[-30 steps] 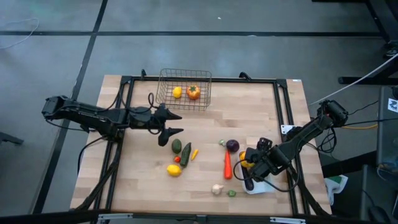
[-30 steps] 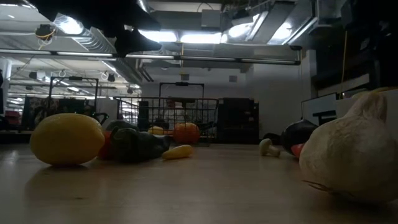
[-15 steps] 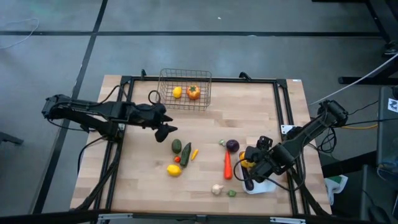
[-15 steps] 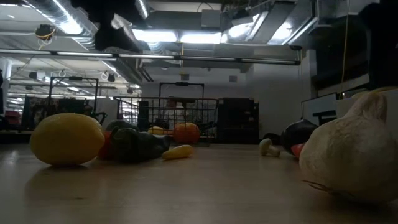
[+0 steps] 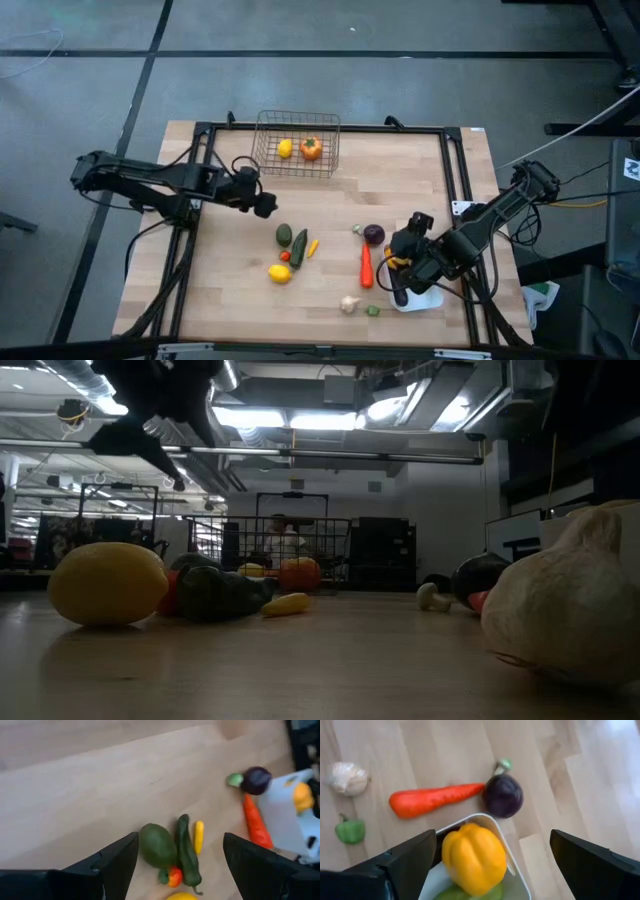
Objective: Sort produce into baskets
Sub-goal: Put the lime into the mesh basket
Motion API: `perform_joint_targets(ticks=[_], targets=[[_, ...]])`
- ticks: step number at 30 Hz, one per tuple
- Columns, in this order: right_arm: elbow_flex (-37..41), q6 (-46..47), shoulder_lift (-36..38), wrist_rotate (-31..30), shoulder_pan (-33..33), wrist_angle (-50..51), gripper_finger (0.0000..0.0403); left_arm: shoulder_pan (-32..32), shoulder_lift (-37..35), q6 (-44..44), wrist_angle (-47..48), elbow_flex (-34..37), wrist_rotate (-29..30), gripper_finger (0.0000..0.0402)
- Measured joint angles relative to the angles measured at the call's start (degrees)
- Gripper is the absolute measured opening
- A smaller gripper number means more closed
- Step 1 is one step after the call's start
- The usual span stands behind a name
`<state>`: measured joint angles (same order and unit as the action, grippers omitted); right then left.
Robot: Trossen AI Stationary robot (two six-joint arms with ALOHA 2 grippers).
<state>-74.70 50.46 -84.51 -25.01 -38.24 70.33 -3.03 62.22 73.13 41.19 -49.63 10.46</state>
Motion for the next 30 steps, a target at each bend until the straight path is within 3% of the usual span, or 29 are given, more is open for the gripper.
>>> perform_joint_targets(ticks=[16,30], targets=[[-0.02,-0.03,0.0,-1.41,0.0,-5.67,0.0388,-3.6,16.58,17.87,-2.72,0.0,-5.22,0.0285],[0.0,-0.03,0.0,-2.6,0.0,-12.45,0.0388,-4.94,25.28,21.48,-9.68,0.0,-5.91,0.0285]])
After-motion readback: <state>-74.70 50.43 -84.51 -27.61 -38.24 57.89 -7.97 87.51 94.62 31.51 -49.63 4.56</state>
